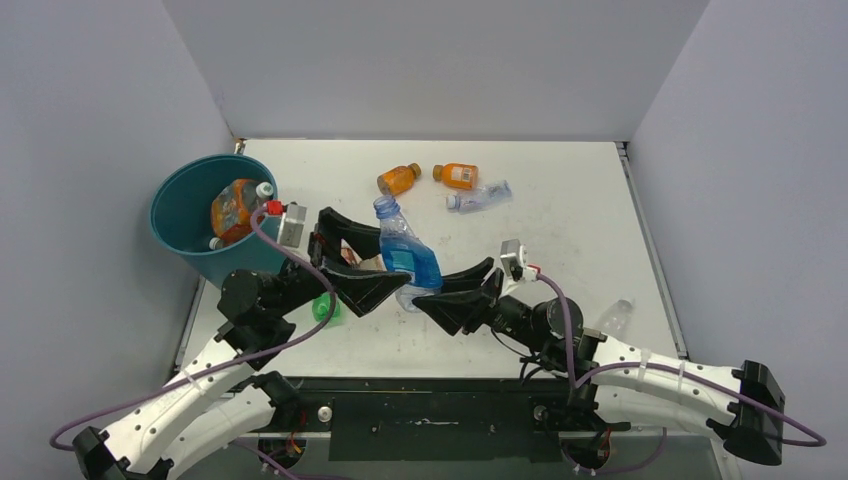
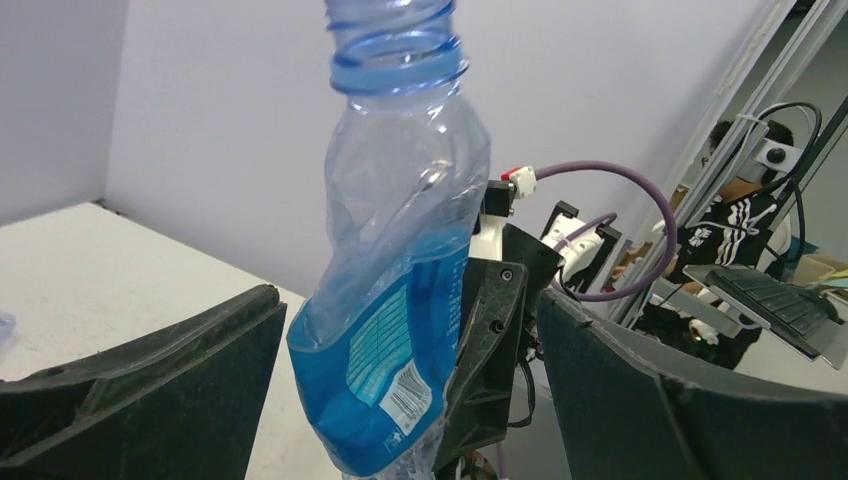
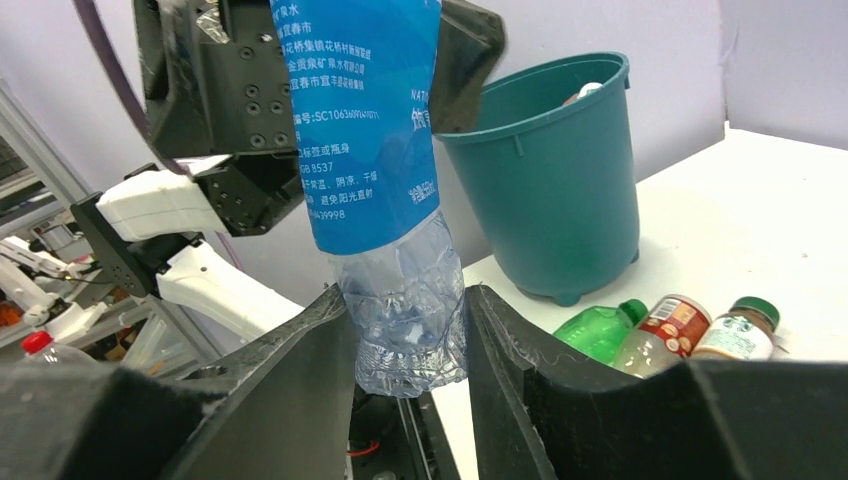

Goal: Put the plastic bottles in the bin
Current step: Pick up the plastic bottle at the center of the board.

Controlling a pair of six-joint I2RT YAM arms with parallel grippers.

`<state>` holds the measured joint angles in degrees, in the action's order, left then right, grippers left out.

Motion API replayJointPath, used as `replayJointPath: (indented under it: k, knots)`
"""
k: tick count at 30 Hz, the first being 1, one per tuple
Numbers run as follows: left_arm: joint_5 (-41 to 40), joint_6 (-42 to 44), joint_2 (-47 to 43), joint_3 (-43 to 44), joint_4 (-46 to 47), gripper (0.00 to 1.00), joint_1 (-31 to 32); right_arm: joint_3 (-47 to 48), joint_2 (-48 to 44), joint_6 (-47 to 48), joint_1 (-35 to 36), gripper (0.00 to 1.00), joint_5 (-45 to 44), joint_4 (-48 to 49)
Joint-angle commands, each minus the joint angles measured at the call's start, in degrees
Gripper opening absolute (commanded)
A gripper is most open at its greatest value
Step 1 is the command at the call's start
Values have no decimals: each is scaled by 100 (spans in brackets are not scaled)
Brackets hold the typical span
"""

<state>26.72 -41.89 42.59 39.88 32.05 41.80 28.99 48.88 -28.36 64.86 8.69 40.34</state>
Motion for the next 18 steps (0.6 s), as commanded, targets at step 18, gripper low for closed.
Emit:
replayJointPath:
  k: [18]
  knots:
    - [-1900, 637, 338, 2393, -3660, 63, -21, 116, -419, 916, 9, 5, -651, -1054]
